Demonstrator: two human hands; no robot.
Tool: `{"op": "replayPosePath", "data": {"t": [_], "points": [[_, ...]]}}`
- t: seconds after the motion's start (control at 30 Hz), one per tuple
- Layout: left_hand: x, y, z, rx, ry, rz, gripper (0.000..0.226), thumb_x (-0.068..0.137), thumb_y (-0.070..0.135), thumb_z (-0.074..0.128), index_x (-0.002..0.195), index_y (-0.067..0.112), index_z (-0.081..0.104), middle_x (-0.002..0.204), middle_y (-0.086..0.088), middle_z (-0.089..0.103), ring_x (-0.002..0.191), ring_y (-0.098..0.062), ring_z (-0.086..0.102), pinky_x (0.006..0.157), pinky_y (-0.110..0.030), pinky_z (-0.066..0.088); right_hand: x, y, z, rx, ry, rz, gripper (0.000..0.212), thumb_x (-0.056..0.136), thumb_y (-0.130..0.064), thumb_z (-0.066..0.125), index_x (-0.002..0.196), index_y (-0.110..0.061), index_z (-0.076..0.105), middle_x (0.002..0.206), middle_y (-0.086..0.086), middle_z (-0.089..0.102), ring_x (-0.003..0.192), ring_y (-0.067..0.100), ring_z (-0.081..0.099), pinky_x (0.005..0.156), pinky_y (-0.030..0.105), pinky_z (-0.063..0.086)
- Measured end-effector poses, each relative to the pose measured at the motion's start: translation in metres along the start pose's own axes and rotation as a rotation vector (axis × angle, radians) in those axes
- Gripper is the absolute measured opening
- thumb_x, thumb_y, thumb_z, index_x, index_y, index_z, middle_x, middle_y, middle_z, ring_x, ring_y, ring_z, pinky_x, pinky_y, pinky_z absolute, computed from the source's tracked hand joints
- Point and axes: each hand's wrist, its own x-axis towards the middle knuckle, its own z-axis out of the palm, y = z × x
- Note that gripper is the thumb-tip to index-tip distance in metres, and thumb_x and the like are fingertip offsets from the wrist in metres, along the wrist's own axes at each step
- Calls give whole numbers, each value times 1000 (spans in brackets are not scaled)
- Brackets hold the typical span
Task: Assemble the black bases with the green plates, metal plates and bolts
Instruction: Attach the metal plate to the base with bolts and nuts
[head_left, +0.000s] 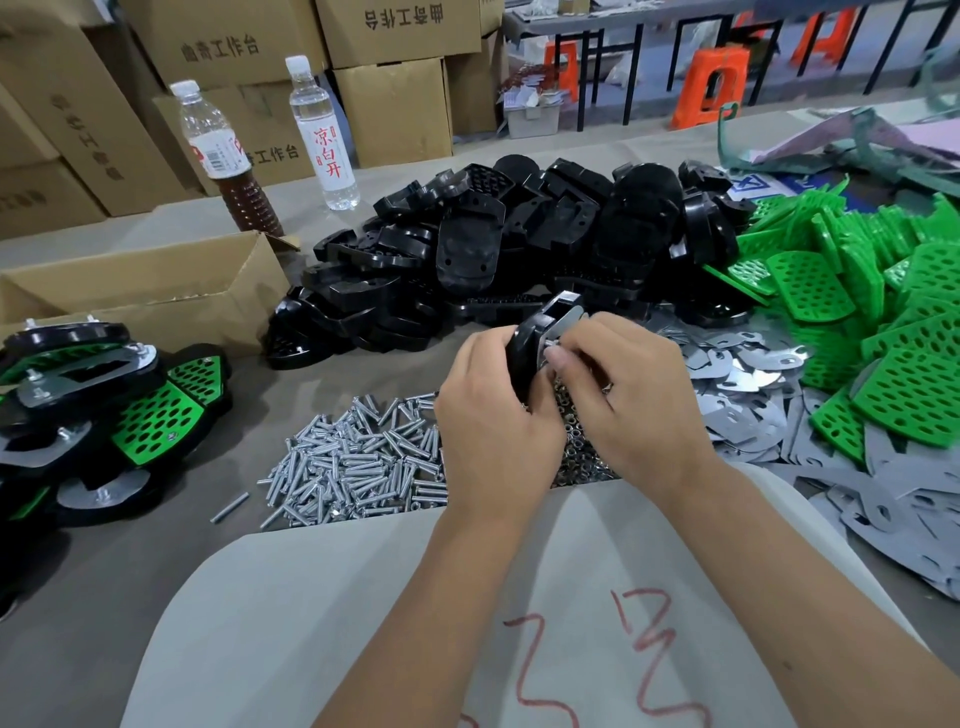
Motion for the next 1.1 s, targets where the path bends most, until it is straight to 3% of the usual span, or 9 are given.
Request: {"op": "replayPosePath", "data": {"t": [0.07, 0.13, 0.2, 0.3, 0.5, 0.67, 0.8, 0.97, 1.1], "points": [[0, -1, 0, -11, 0, 7, 13, 91, 11, 74, 101, 7, 67, 91, -1, 66, 82, -18, 60, 72, -30, 47, -1, -1, 0, 1, 44, 22, 4, 98, -16, 68, 95, -14, 66, 88, -9, 53, 77, 2, 50, 68, 23, 42], [0, -1, 0, -16, -1, 13, 14, 89, 8, 75, 101, 6, 67, 90, -2, 66, 81, -19, 59, 72, -29, 46, -1, -3, 2, 4, 45, 20, 8, 100, -16, 66, 94, -11, 68, 93, -5, 54, 78, 7, 54, 68, 29, 46], [-1, 0, 0, 5, -10, 18, 16, 88, 7, 75, 101, 7, 67, 91, -1, 66, 82, -17, 59, 72, -27, 45, -1, -4, 5, -10, 63, 37, 23, 104, -17, 61, 85, -6, 65, 88, -1, 53, 73, 17, 52, 64, 37, 45], [-1, 1, 1, 7, -24, 18, 17, 87, 6, 76, 101, 8, 68, 91, 0, 67, 83, -17, 59, 72, -25, 44, 0, -3, 4, -37, 77, 27, 37, 106, -21, 58, 71, -8, 56, 73, -11, 41, 65, 14, 41, 59, 32, 34], [-1, -1, 1, -38, -14, -11, 12, 91, 13, 74, 100, 10, 68, 90, 1, 67, 83, -18, 61, 73, -31, 48, -2, -7, 3, -17, 36, 39, 14, 98, -13, 65, 86, -10, 59, 81, -7, 53, 71, 13, 47, 63, 32, 41], [-1, 0, 2, -12, -19, -4, 14, 88, 9, 76, 100, 9, 68, 90, 1, 67, 82, -17, 60, 73, -25, 44, 0, -5, 3, -48, 58, 54, 35, 106, -26, 56, 72, -22, 46, 61, -16, 44, 60, 12, 43, 58, 32, 33], [1, -1, 1, -40, 7, -35, 12, 88, 11, 76, 98, 9, 69, 89, 0, 68, 82, -18, 61, 73, -29, 47, -3, -4, 4, 4, 52, 2, 14, 100, -14, 62, 87, -11, 61, 86, -4, 56, 74, 16, 53, 65, 32, 44], [2, -1, 1, -45, 11, -50, 12, 88, 11, 76, 97, 9, 68, 87, 0, 68, 81, -19, 61, 73, -33, 48, -3, -4, 6, -16, 48, 13, 7, 100, -13, 62, 93, -12, 60, 91, -10, 50, 78, 5, 48, 67, 27, 43], [1, -1, 1, -34, -2, -37, 13, 88, 10, 77, 98, 8, 69, 88, -1, 69, 82, -21, 62, 73, -35, 49, -2, -2, 8, -19, 36, 16, 16, 104, -15, 57, 90, -8, 62, 89, -2, 53, 75, 20, 53, 65, 43, 47]]}}
